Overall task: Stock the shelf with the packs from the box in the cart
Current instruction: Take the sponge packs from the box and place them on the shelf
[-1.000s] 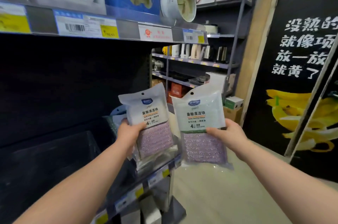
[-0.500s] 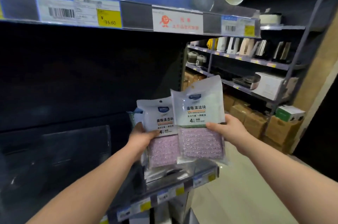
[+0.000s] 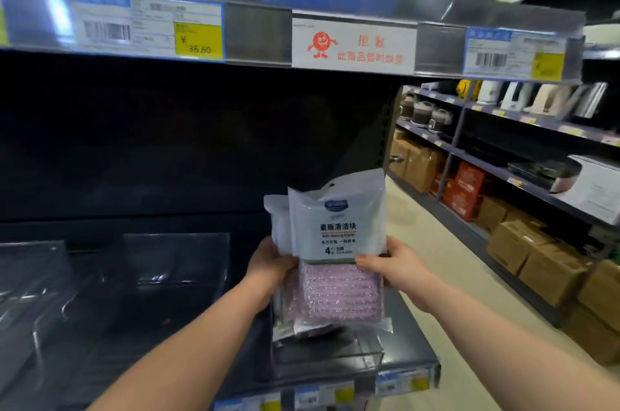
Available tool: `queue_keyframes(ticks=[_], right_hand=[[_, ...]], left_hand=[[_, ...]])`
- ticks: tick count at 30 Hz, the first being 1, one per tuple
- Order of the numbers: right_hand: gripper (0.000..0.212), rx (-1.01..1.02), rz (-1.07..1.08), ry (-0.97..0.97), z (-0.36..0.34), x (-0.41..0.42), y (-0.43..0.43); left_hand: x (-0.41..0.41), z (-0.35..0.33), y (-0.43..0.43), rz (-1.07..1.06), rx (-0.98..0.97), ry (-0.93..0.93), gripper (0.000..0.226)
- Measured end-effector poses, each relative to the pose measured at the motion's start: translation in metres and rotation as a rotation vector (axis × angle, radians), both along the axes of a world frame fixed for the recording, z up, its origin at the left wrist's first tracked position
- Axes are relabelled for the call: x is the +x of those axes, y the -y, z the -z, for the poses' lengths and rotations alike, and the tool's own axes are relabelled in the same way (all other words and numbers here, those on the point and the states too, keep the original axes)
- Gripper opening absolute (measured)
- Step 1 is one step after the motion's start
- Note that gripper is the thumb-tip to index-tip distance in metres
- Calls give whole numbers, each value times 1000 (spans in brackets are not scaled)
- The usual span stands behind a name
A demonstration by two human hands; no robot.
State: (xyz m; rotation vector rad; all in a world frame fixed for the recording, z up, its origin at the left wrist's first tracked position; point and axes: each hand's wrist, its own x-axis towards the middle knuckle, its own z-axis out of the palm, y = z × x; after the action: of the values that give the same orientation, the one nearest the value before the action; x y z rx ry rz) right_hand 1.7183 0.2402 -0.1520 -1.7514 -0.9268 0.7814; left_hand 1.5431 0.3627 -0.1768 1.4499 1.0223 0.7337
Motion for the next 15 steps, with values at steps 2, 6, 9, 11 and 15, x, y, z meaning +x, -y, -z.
queue_keyframes(ticks=[2,6,9,11,15], right_hand=[[37,-26,6,-17,12,1,-5],[33,-30,-26,-66,30,1,-10],[25,-42,-82,-59,33,-5,-18],[24,-54,-109,-45,35,-9,-22],[25,-72,-115,5,45,-13,-23]], left_hand=[[-1,2,-3,38,13,-86,13],[-2,8,-13,44,-29,-119,27],[1,5,-16,-32,-150,-68,49],[2,2,-15,-74,-215,27,56],[0,0,-13,-16,-186,117,50]])
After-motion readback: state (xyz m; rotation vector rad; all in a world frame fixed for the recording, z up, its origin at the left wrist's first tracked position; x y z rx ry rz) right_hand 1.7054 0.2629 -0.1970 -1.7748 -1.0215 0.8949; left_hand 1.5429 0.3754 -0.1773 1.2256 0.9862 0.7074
